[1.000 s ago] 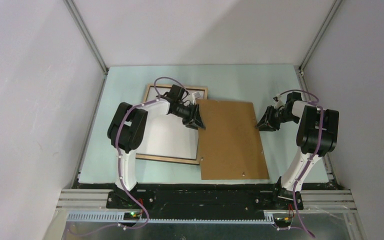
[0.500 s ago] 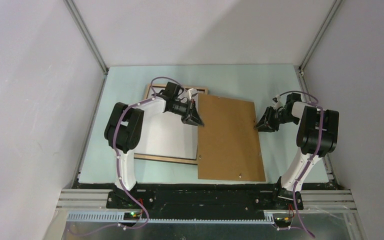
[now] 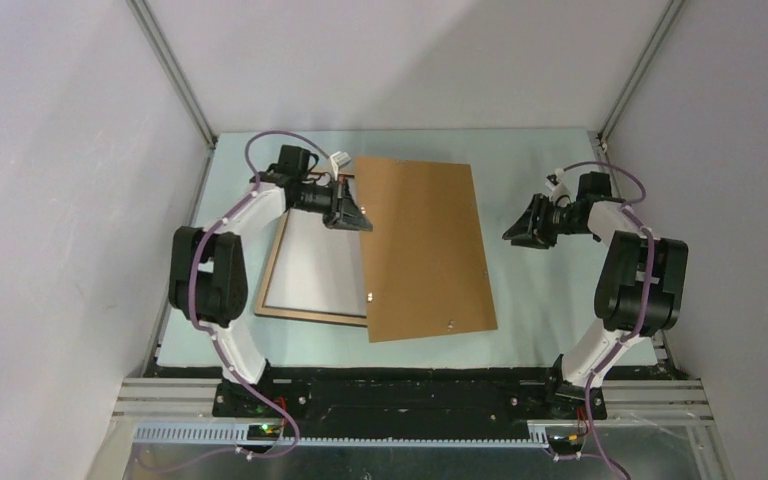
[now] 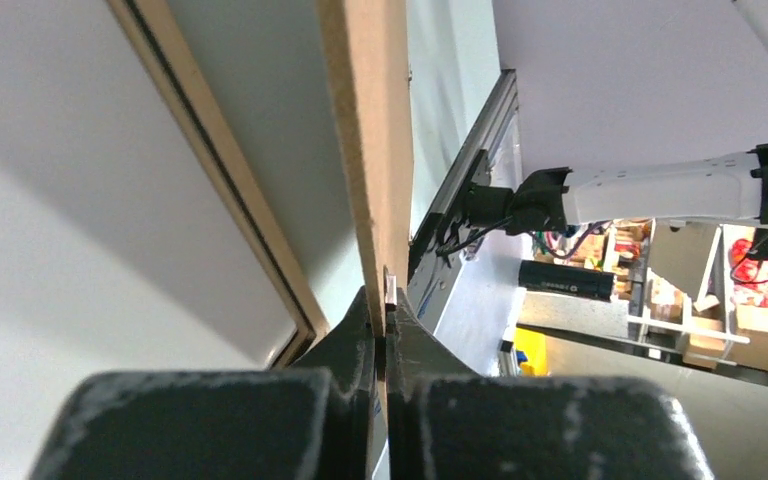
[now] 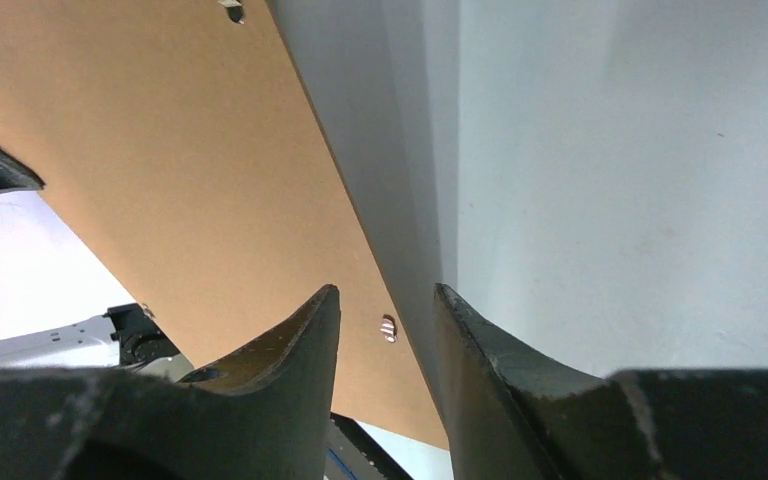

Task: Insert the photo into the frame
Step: Turn over the photo frame item at the center of the board.

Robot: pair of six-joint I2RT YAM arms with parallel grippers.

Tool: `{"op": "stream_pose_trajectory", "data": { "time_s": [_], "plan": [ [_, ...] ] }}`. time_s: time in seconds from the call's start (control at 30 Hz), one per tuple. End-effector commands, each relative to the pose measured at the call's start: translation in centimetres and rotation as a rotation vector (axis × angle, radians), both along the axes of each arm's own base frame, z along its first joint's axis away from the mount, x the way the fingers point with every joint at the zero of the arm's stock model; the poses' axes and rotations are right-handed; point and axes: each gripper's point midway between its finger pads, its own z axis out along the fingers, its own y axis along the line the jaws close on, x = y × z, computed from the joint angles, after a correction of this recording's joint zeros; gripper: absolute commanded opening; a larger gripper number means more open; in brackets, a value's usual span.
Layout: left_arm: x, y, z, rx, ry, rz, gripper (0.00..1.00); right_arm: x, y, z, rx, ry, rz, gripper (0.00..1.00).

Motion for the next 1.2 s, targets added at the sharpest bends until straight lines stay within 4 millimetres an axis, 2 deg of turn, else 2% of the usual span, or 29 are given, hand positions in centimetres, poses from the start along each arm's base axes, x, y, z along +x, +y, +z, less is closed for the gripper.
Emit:
{"op": "stream_pose_trajectory", "data": {
  "time_s": [0.0,0.1,0.17,0.3,0.4,0.47,0.5,0.57,0.6,0.67,0.77,1.0,1.17],
  "plan": [
    [-1.7,2.5,2.2,0.069,-0.158,-0.056,0.00,0.4,1.3,3.4,0.030,-0.109,0.031,0.44],
    [-3.4,3.8,3.2,0.084,-0.178,-0.083,0.00,0.3,2.0,4.3,0.016,-0.147,0.051,0.44],
    [-4.3,4.7,4.6,0.076,-0.208,-0.078,0.00,0.4,2.4,4.6,0.006,-0.163,0.063,0.42],
    [-5.7,6.1,6.1,0.092,-0.261,-0.088,0.00,0.9,2.9,4.6,-0.005,-0.180,0.063,0.41],
    [-7.3,6.8,6.3,0.119,-0.272,-0.121,0.00,1.6,3.5,4.7,-0.002,-0.197,0.074,0.42],
    [-7.8,7.1,6.1,0.137,-0.299,-0.135,0.00,1.5,4.6,5.0,0.038,-0.210,0.123,0.44],
    [-7.8,7.3,5.9,0.152,-0.313,-0.141,0.00,1.6,5.0,5.2,0.058,-0.224,0.141,0.45],
    [-7.6,7.4,5.6,0.160,-0.316,-0.145,0.00,1.2,6.2,6.1,0.148,-0.245,0.200,0.54],
    [-7.4,7.3,5.5,0.152,-0.313,-0.149,0.00,1.1,6.4,6.1,0.157,-0.248,0.212,0.59],
    [-7.0,7.0,5.6,0.129,-0.311,-0.155,0.00,0.6,7.3,6.1,0.169,-0.262,0.261,0.63],
    [-6.5,6.6,6.2,0.094,-0.321,-0.164,0.00,-0.5,9.0,6.4,0.193,-0.283,0.337,0.66],
    [-6.2,5.7,7.7,-0.017,-0.313,-0.172,0.00,-2.7,12.2,5.3,0.237,-0.259,0.445,0.71],
    [-5.9,5.7,8.4,-0.091,-0.285,-0.155,0.00,-3.7,13.3,5.0,0.272,-0.267,0.477,0.72]
  ]
}}
